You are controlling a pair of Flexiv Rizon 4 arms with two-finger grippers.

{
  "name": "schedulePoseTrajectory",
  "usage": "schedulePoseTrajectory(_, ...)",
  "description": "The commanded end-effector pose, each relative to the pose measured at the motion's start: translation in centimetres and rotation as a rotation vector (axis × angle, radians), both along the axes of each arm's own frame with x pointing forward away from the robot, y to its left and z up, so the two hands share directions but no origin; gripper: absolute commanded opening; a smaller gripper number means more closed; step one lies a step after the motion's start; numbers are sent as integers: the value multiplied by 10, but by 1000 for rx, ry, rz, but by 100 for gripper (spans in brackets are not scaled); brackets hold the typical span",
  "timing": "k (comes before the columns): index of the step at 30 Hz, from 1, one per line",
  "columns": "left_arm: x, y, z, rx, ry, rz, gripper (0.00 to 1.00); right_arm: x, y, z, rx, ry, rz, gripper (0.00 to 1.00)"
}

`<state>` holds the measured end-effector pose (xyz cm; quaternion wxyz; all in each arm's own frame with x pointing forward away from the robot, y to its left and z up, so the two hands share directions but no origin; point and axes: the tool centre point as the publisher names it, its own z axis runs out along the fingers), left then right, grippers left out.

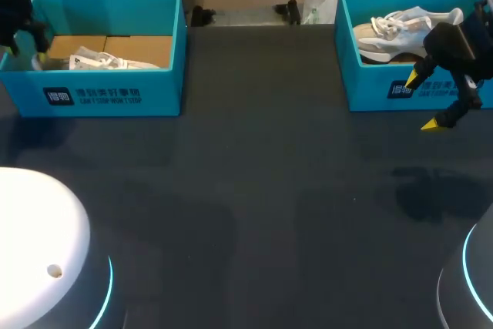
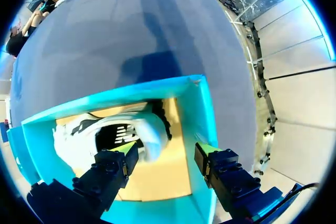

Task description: Take the shoe out of the shoebox, open the shoe tongue, remove and reinsert the insole, then place the shoe into the shoebox

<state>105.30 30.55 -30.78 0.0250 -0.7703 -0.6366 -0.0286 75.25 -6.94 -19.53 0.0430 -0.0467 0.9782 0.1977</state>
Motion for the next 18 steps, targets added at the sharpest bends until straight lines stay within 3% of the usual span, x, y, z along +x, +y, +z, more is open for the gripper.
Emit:
schedulePoseTrajectory(1,-8,2,20,-13,-16,1,70,1,0,-1,-2,1,1,100)
schedulePoseTrajectory(6,-7,5,41,-42,-18,37,67,1,0,-1,-2,1,1,100)
schedulePoseTrajectory(14,-12,12,77,-85,-1,140,71,1,0,-1,-2,1,1,100)
schedulePoseTrajectory(16,-15,13,85,-80,8,150,73,15,-7,-2,-7,18,-87,100)
schedulePoseTrajectory(18,-18,14,94,-97,23,155,84,29,-11,0,-20,27,-148,100)
